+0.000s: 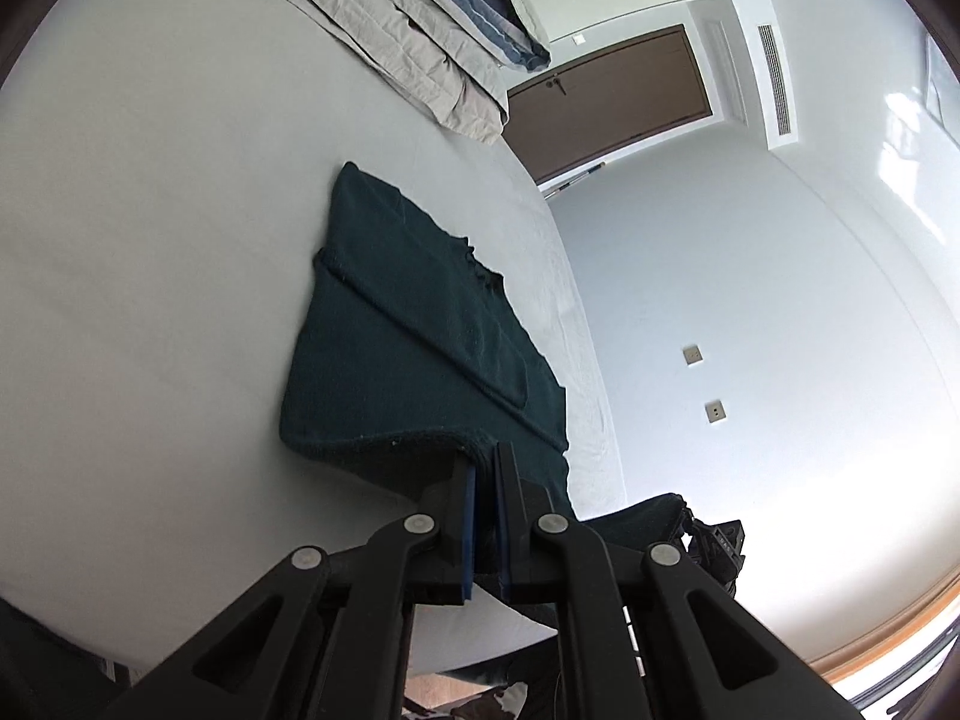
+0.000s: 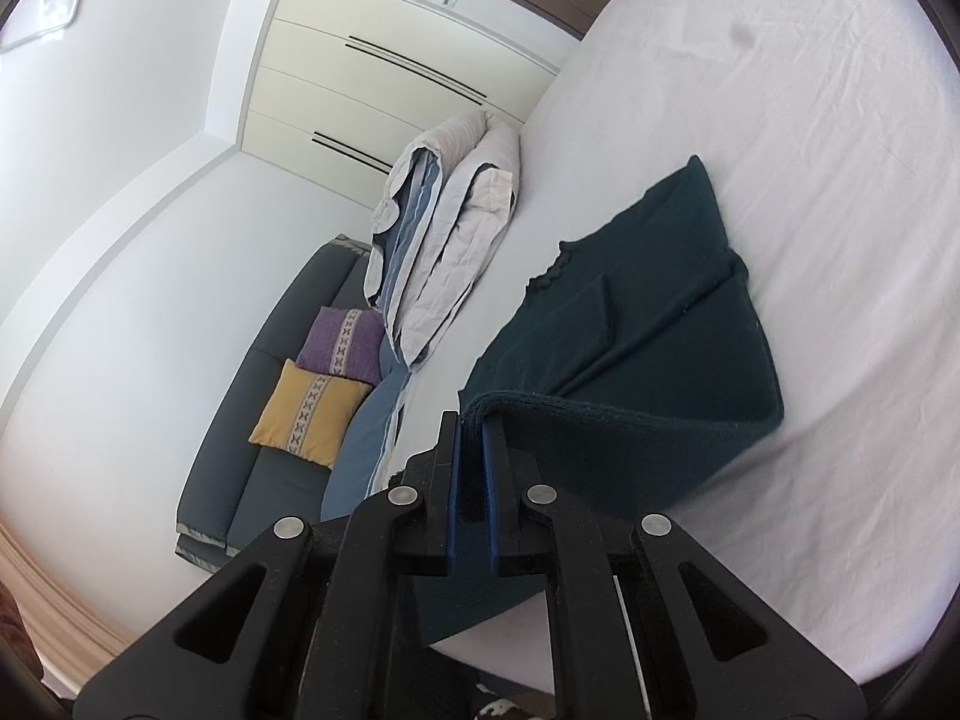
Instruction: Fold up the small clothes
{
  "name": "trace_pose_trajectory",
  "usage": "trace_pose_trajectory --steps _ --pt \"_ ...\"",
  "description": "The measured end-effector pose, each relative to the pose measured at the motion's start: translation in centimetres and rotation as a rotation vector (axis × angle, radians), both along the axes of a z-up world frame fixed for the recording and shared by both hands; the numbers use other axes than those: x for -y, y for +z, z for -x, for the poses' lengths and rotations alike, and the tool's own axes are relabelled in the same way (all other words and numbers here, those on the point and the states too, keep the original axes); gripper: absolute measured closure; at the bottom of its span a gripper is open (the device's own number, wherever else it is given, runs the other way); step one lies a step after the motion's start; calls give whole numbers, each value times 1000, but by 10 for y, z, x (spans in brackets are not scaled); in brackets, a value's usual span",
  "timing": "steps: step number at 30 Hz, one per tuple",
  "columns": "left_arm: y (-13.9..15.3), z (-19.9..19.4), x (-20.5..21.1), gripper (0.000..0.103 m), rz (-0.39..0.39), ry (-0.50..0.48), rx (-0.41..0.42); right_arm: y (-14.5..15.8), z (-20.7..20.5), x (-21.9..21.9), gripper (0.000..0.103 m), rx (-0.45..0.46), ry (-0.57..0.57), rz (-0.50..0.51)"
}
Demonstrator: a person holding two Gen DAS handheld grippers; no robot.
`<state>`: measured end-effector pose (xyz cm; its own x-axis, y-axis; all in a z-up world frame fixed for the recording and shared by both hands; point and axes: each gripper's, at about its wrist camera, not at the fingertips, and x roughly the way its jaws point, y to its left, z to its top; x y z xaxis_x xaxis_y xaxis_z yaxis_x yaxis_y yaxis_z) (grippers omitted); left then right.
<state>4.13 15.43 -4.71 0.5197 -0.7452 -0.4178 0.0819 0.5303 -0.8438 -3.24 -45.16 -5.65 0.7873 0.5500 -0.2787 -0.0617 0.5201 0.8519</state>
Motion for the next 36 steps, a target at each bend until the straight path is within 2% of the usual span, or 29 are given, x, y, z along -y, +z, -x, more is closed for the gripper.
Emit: trace_pose_trajectory --steps 8,17,25,30,31,33,35,36 --pt "14 -86 10 96 8 50 4 3 -97 21 98 -9 -95 -20" --pt "-8 -198 19 96 4 103 -67 -23 -216 42 98 -66 -156 -12" --pt "-25 -279 43 96 -93 105 -89 -63 -308 55 98 -155 -190 17" --pt "-52 -318 49 96 -151 122 -132 -92 -346 67 97 -220 -237 57" --pt "-59 -325 50 93 -166 127 -153 -99 -352 69 94 -242 -249 72" --pt "-73 -332 50 80 -177 130 -184 -109 -362 73 92 -282 -277 121" --pt "-79 -330 47 55 -178 144 -192 -113 -358 79 70 -284 -326 165" --pt "-78 -325 45 53 -176 153 -185 -114 -354 80 47 -276 -345 163"
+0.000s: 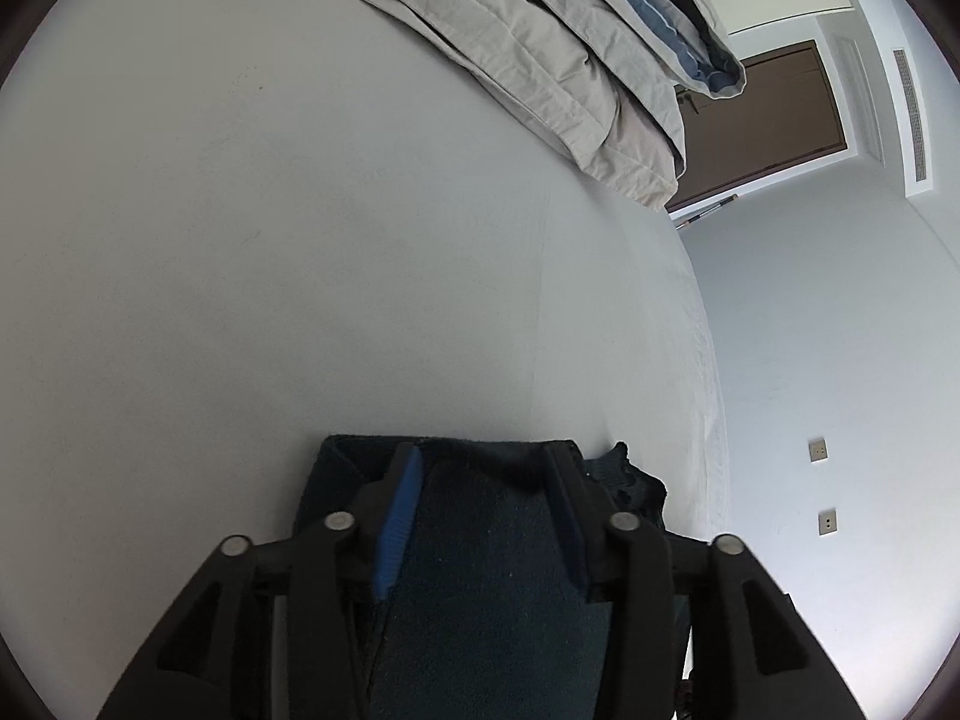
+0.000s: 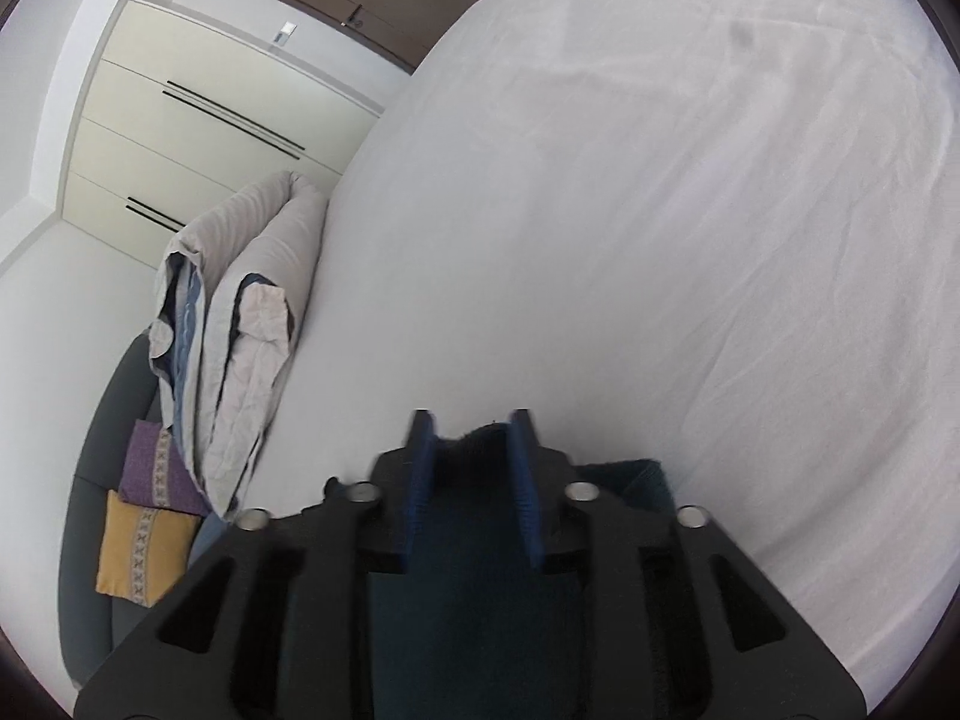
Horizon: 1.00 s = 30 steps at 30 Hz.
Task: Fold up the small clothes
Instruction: 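Lay the hem onto the sweater body and open both grippers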
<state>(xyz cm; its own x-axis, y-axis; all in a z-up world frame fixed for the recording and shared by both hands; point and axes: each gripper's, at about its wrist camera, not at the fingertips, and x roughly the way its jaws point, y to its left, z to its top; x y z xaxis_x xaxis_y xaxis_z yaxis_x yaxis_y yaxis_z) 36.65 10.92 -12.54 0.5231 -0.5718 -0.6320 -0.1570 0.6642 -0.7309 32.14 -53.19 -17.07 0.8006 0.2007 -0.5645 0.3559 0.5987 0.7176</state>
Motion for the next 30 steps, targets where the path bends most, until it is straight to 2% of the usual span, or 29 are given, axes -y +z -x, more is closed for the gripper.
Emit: trace_pose_trajectory --steps 3,5,9,11,15,19,21,24,27,29,30 --pt "9 20 -2 52 -3 -10 35 2 8 1 46 7 13 18" --pt "21 37 -1 52 -49 -24 68 7 20 -5 46 0 41 49" --pt "34 75 5 50 -122 -61 122 27 55 -36 46 -17 139 188" --pt "34 97 8 47 -160 -70 136 34 72 -54 46 -33 194 281" --pt "23 133 13 47 -219 -91 126 36 111 -78 47 -86 252 443" --pt "11 158 19 47 -301 -113 120 30 143 -88 48 -132 248 546" --pt "7 165 19 47 -310 -112 119 26 157 -84 48 -146 228 566" --pt "2 170 18 49 -337 -101 123 15 170 -79 48 -162 236 524" --pt "-2 174 18 59 -372 -99 127 4 178 -81 50 -179 244 551" --pt "-3 179 19 67 -398 -97 140 2 185 -80 57 -185 230 563" --pt "-3 180 18 69 -406 -96 145 2 188 -78 64 -186 220 560"
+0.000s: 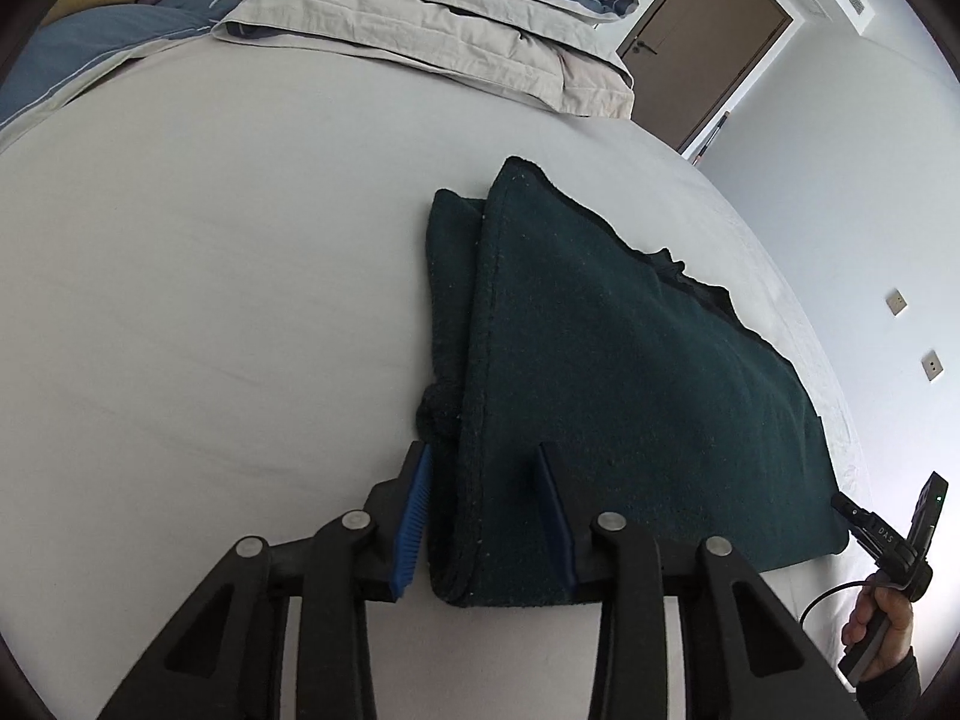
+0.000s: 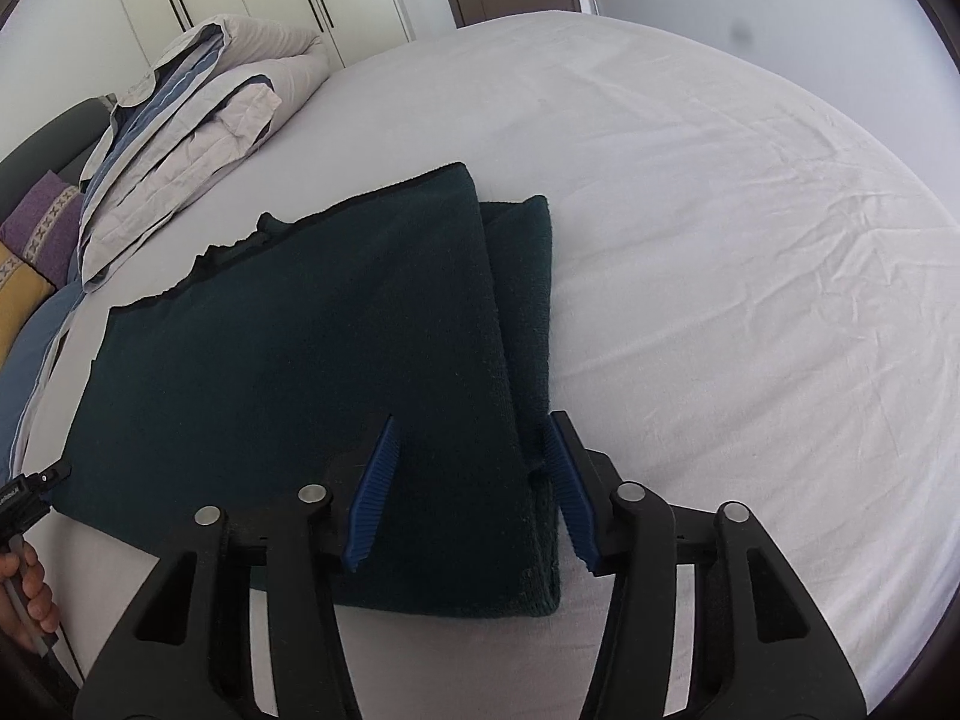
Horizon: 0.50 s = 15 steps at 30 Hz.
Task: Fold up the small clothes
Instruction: 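Lay the hem onto the sweater body and open both grippers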
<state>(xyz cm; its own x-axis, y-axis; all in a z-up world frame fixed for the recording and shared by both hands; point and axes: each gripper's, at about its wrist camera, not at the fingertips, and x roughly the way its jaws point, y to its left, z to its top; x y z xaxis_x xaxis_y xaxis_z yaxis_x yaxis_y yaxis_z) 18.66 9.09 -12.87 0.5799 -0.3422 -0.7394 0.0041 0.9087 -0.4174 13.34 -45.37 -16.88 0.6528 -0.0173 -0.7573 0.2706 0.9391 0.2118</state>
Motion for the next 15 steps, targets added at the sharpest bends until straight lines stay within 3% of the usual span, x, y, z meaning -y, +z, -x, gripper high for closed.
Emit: trace_pose_trajectory --steps 9,15 --pt "-2 2 3 90 -39 -7 11 1 21 -1 91 3 4 19" --pt "1 6 3 94 -51 -10 21 4 30 0 98 14 6 25"
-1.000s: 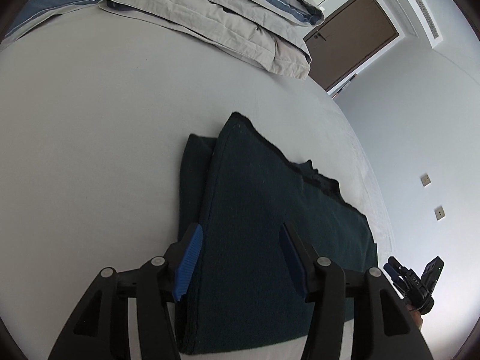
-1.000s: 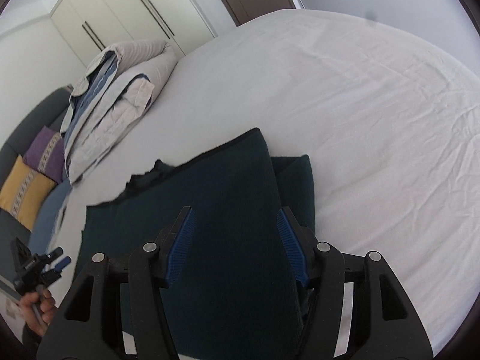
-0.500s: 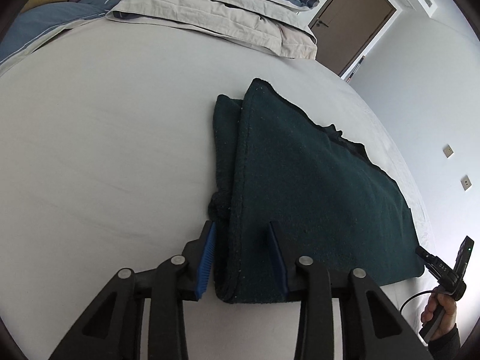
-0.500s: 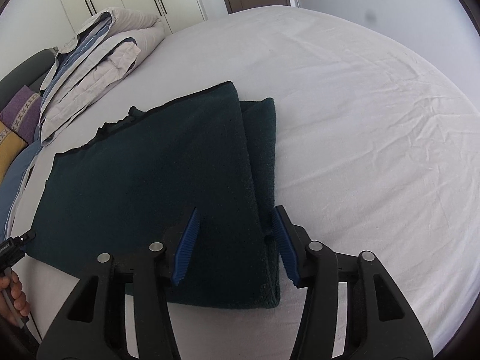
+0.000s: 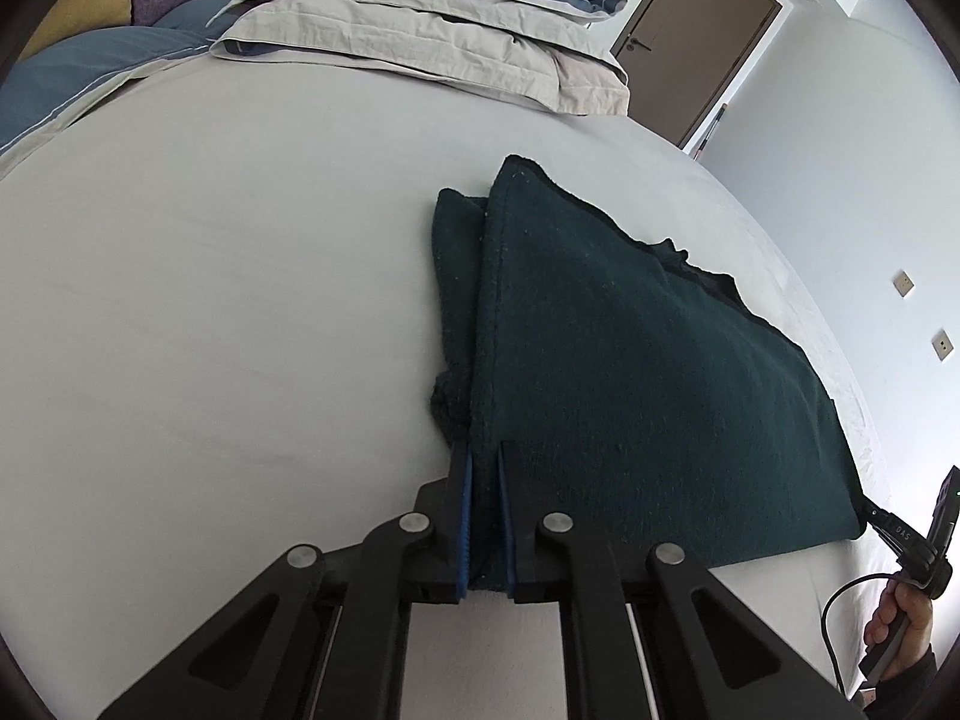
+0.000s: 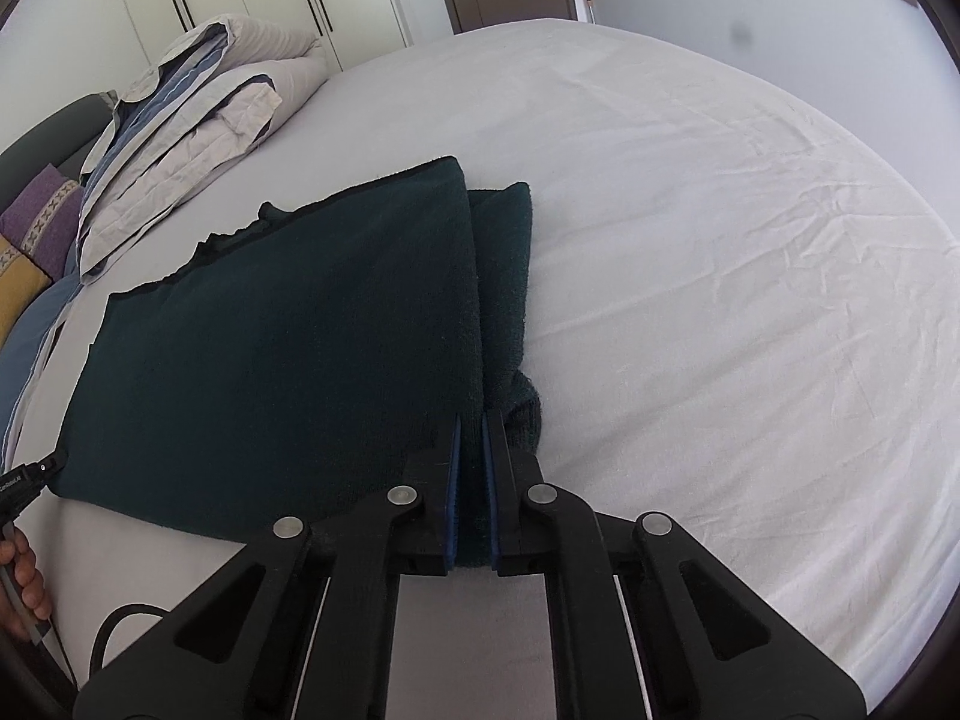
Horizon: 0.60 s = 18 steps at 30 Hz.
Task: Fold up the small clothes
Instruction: 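Lay the hem onto the sweater body and open both grippers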
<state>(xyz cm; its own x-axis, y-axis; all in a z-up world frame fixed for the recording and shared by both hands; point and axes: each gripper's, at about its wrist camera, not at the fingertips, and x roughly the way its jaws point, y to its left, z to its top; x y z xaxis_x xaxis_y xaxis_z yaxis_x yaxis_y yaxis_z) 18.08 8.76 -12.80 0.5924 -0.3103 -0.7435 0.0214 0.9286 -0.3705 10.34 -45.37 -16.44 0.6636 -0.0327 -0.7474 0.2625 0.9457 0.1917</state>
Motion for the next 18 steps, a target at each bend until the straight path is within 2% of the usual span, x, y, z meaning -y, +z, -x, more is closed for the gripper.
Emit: trace_pose_trajectory --steps 6,12,18 --pt "4 5 0 95 -9 -16 4 7 9 2 98 7 -3 -19" --pt "1 16 -5 96 6 -16 3 -6 8 8 98 -16 -10 -48" --pt "-6 23 -9 96 10 -14 -2 -9 5 8 98 -25 -4 -31"
